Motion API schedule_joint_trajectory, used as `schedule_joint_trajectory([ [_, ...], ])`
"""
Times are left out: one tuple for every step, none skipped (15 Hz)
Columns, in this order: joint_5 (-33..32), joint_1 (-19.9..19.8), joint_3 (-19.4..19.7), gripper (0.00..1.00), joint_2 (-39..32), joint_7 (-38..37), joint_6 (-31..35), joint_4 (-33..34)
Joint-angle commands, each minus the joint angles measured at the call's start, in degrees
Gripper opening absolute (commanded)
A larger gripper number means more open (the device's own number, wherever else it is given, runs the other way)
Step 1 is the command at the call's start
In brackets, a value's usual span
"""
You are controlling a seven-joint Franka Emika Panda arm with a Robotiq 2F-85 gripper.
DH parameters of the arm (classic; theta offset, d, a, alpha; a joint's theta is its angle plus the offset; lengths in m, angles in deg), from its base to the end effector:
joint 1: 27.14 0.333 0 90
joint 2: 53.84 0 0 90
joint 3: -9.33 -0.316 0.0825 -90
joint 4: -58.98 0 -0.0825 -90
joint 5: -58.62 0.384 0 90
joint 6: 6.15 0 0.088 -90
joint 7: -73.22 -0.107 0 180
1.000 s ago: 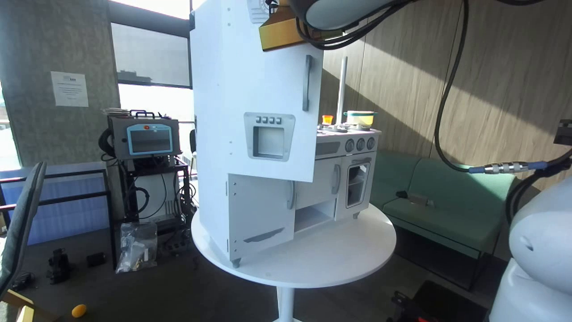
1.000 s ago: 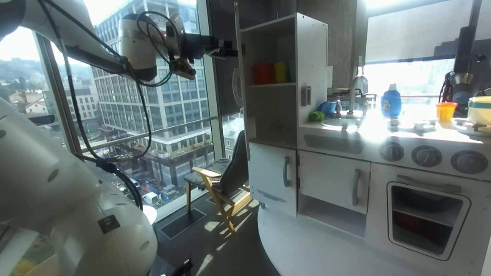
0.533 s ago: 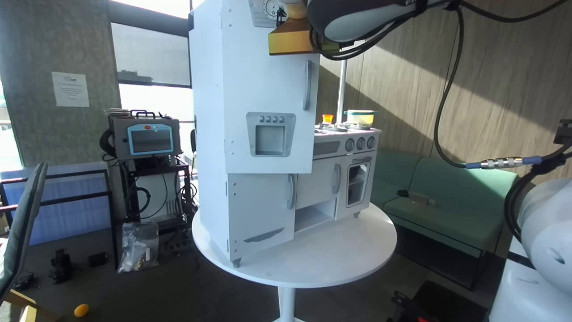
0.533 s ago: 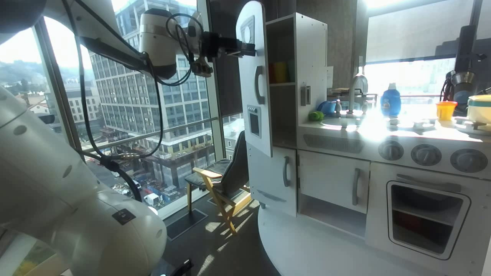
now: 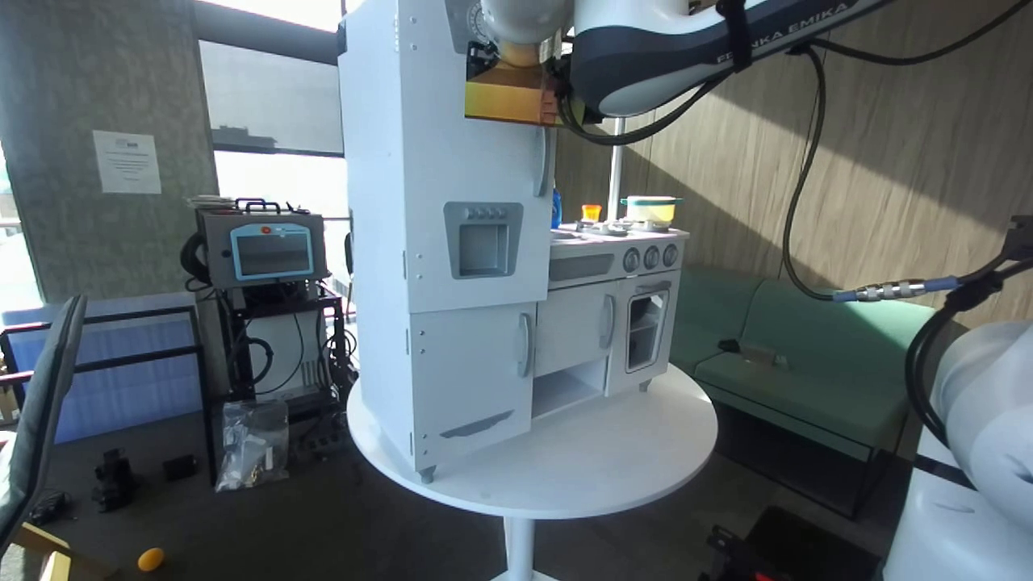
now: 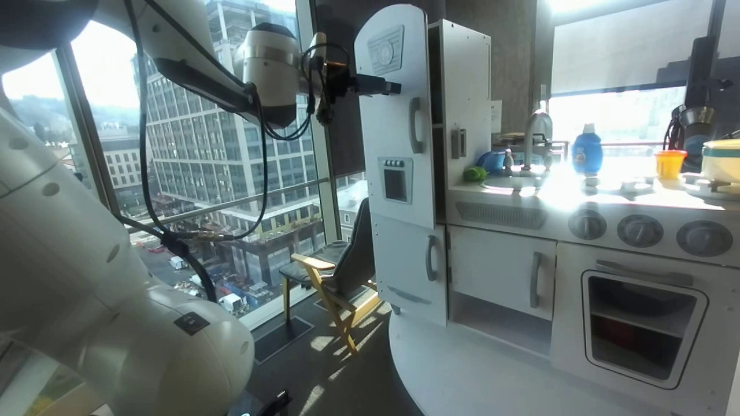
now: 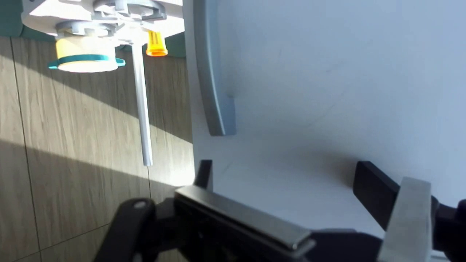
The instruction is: Close all the cabinet doors
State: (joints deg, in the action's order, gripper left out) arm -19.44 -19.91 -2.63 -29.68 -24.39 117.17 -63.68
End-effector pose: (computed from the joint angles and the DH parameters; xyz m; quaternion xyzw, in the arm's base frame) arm 0.4508 0.1339 0.6504 0.7138 -0.2890 0.6062 0.1986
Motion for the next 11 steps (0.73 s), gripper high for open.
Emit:
schedule_joint_trajectory([
  [-3.4,0.4,2.4,1.00,-2.5,-1.8,6.2,1.0],
  [-3.5,0.3,3.0,1.00,-2.8,-1.7,7.9,1.0],
  [-3.6,0.4,3.8,1.00,-3.1,-1.7,10.3,0.8],
  [-3.7,0.4,4.4,1.00,-3.4,-1.2,12.8,0.8],
  [-3.8,0.3,5.0,1.00,-3.7,-0.2,15.4,0.8],
  [-3.9,0.1,5.2,1.00,-3.8,0.2,16.7,0.8],
  [-3.6,-0.1,5.4,1.00,-3.8,0.8,17.6,0.8],
  [-3.5,-0.1,5.8,1.00,-3.6,1.1,18.9,0.5],
  [-3.2,-0.2,5.9,1.00,-3.0,1.7,19.1,-0.1],
  [-2.2,-0.1,5.8,1.00,-2.4,2.4,19.0,-0.6],
  [-1.9,0.1,6.1,1.00,-1.9,3.2,19.8,-1.1],
])
